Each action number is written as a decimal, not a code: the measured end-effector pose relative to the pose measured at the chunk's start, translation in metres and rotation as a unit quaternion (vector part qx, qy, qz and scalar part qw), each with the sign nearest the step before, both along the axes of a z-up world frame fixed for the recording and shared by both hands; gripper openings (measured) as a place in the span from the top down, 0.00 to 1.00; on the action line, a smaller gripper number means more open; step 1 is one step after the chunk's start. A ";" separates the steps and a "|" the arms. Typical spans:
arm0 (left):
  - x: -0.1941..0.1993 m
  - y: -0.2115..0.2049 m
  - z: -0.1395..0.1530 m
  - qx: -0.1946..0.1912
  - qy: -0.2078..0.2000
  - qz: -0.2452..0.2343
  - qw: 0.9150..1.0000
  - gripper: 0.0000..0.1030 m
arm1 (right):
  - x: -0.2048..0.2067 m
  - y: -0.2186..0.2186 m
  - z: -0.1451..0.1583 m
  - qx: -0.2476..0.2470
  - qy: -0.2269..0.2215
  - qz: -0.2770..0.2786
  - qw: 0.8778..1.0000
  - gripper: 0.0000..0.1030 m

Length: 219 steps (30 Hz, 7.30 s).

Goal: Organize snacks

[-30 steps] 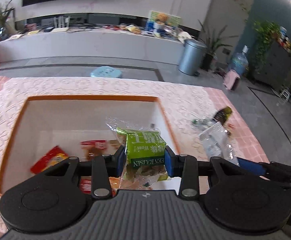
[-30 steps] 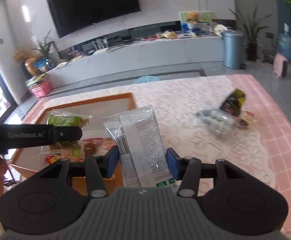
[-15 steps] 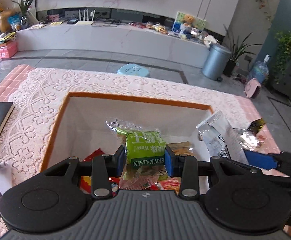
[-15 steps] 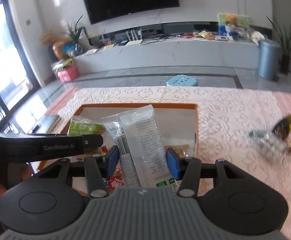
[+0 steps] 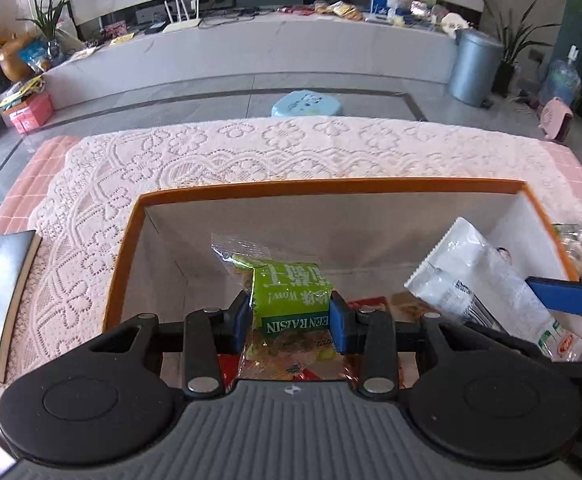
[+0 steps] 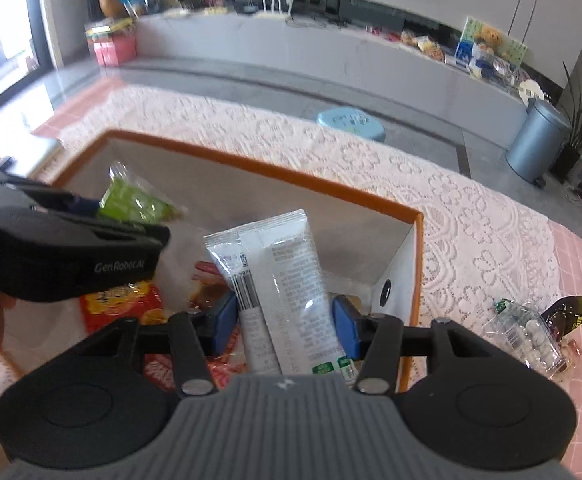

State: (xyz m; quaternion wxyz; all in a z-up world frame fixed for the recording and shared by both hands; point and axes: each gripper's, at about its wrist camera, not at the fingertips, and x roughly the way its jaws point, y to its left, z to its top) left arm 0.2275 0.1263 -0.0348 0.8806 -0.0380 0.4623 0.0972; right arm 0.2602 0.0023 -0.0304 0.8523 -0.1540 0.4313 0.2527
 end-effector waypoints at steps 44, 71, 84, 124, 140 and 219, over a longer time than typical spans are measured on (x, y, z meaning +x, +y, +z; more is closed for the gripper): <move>-0.031 0.017 0.015 -0.029 -0.060 0.020 0.998 0.22 | -0.009 0.010 -0.005 -0.038 -0.021 -0.024 0.999 0.16; -0.102 -0.106 0.043 -0.007 -0.155 -0.083 0.984 0.17 | -0.113 -0.158 0.040 0.080 -0.150 -0.182 0.968 0.06; -0.088 -0.177 0.037 -0.006 -0.129 -0.157 0.979 0.16 | -0.118 -0.222 0.029 0.096 -0.134 -0.231 0.959 0.03; 0.096 -0.223 0.006 0.010 -0.040 -0.224 0.974 0.27 | 0.077 -0.284 -0.074 0.093 -0.095 -0.263 0.956 0.04; 0.112 -0.253 -0.022 -0.005 0.010 -0.261 0.965 0.33 | 0.088 -0.297 -0.091 0.115 -0.053 -0.260 0.957 0.18; 0.086 -0.265 -0.074 -0.041 0.055 -0.061 0.996 0.13 | 0.057 -0.331 -0.092 0.225 0.080 -0.276 0.931 0.64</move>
